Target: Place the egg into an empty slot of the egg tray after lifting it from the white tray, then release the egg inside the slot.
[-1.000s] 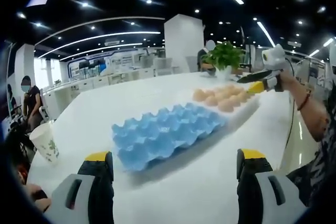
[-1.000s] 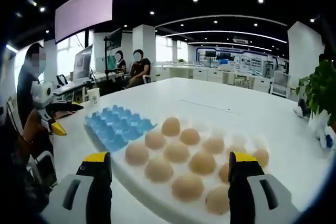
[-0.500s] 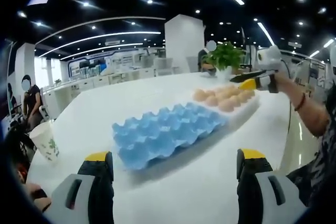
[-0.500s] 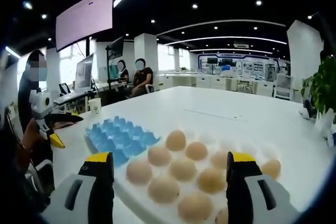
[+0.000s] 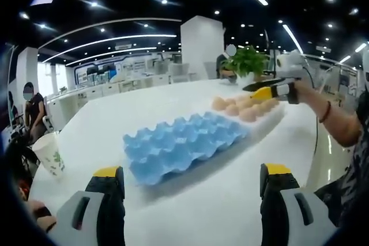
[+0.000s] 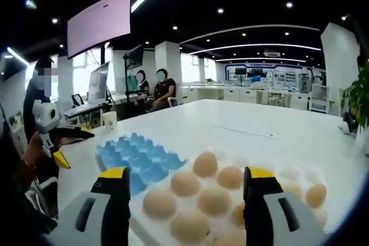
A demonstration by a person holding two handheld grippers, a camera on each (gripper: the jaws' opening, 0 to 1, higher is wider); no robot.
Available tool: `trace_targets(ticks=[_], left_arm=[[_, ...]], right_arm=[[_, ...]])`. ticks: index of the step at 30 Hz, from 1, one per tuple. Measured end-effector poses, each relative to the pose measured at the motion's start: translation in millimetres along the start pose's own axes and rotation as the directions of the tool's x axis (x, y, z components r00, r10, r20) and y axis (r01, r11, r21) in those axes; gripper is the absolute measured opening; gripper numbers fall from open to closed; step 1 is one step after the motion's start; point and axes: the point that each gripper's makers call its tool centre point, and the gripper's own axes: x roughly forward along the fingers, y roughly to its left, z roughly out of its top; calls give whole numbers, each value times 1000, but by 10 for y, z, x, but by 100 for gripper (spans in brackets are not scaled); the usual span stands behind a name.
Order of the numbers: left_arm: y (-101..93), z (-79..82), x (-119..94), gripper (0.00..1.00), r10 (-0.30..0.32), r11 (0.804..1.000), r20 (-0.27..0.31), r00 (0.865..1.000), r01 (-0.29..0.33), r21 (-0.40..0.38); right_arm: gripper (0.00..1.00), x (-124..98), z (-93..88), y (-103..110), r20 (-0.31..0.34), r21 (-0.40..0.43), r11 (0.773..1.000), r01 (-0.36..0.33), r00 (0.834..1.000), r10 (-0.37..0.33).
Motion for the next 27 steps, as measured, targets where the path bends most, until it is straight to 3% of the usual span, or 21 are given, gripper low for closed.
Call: trace_targets(ticks=[6, 15, 19, 27], left_arm=[[-4, 8, -16, 100, 1, 1000, 4, 1000, -1, 2], [-24, 7, -16, 100, -2, 1000, 2, 1000, 2, 7], [-23, 1, -20, 100, 0, 1000, 1, 1000, 0, 5], [-29, -23, -15, 99, 1, 1000, -5, 1000, -1, 5]], right_arm=[[76, 134, -22, 19, -4, -8, 1000, -8, 1000, 8], [61, 335, -80, -131, -19, 11, 1000, 26, 1000, -25], [59, 416, -79, -182, -24, 31, 999, 27, 999, -26], [54, 592, -160, -277, -86, 17, 998, 65, 994, -64]])
